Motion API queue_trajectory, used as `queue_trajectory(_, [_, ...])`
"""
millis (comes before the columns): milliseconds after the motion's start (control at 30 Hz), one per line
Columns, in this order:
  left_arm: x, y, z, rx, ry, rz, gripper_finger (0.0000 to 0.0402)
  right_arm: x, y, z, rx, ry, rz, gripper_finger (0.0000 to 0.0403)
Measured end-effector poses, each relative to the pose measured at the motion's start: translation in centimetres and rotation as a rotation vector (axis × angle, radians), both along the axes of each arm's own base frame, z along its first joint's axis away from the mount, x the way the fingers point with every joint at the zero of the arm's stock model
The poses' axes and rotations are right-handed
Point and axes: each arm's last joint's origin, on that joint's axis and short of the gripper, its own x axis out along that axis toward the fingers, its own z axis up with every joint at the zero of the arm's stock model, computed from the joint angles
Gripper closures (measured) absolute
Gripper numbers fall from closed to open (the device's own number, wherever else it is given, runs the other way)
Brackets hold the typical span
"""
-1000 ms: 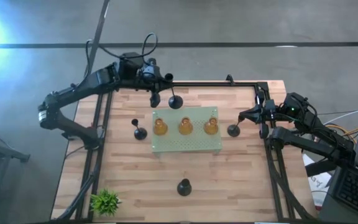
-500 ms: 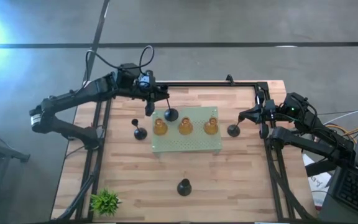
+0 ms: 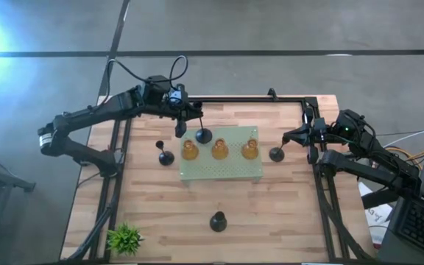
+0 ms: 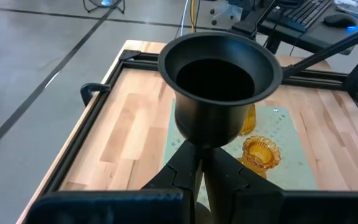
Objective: Pick & Place candle stick holders
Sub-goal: Put the black candle holder on the shelf
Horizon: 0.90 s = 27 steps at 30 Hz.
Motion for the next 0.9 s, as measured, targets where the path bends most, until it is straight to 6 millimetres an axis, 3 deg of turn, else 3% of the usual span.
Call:
queue_trajectory(367, [0.01, -0.01, -0.05, 0.042, 0.008, -0.021, 0.0382, 0.00, 0.00, 0.00, 0.000, 0.000, 0.000, 0.0394])
queue_trajectory(600, [0.00, 0.00, -0.03, 0.059, 0.011, -0.025, 0.0354, 0.00, 0.00, 0.00, 0.000, 0.000, 0.000, 0.0394])
queue_trajectory(900, [0.02, -0.03, -0.04, 0.053, 0.009, -0.038, 0.0348, 0.00, 0.00, 0.00, 0.000, 0.000, 0.000, 0.0394])
